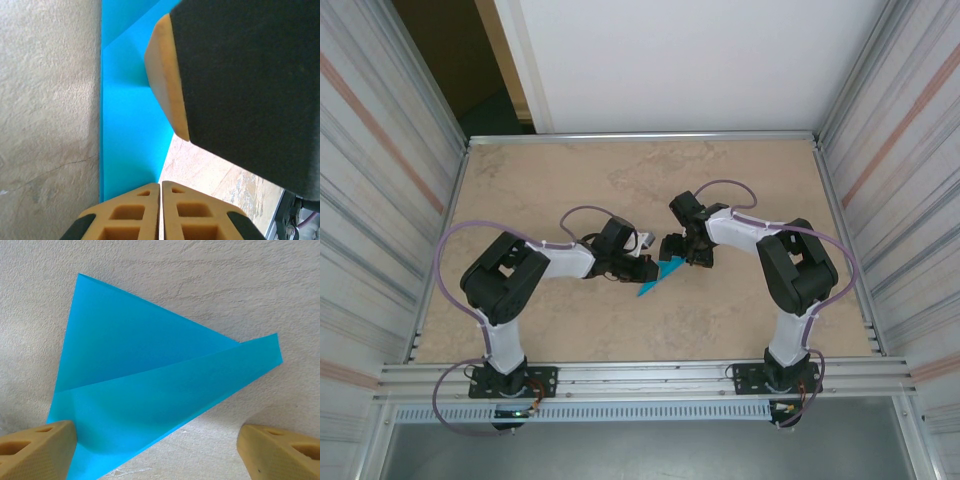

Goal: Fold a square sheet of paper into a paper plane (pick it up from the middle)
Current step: Fold the wing for the fifth time at the center of the table.

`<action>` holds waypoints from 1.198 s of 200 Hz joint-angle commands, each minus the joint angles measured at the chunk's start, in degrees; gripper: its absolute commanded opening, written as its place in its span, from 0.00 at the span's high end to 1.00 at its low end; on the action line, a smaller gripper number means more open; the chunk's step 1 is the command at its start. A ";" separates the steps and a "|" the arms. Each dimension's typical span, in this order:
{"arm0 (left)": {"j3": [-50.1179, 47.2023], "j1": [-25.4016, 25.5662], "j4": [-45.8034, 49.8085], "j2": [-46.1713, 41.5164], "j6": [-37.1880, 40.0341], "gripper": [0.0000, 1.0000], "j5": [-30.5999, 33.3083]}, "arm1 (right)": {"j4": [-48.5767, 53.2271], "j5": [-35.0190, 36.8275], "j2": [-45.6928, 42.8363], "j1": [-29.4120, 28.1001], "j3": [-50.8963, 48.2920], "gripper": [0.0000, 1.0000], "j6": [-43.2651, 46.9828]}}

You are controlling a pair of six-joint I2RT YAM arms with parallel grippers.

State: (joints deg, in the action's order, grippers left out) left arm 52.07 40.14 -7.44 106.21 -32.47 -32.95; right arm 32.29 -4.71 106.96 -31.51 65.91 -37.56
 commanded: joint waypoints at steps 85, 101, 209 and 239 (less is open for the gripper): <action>0.75 0.11 1.63 2.11 -0.40 0.92 1.03 | -3.34 -1.34 10.67 0.31 -5.10 0.15 -1.18; 0.75 0.11 2.03 2.16 -0.37 0.92 1.30 | -3.38 -1.46 10.64 0.33 -5.15 0.16 -1.20; 0.40 0.16 3.58 2.97 -1.42 0.94 2.64 | -9.12 -8.09 -17.26 4.88 -11.69 0.13 -0.66; 0.44 0.16 3.49 3.22 -1.85 0.95 2.69 | -14.02 -12.48 -21.44 3.23 -15.38 0.24 0.44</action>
State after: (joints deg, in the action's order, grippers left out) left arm 52.12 40.16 -7.05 107.50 -33.36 -31.90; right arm 23.55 -12.21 88.49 -26.70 52.66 -38.33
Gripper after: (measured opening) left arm 0.055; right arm 0.824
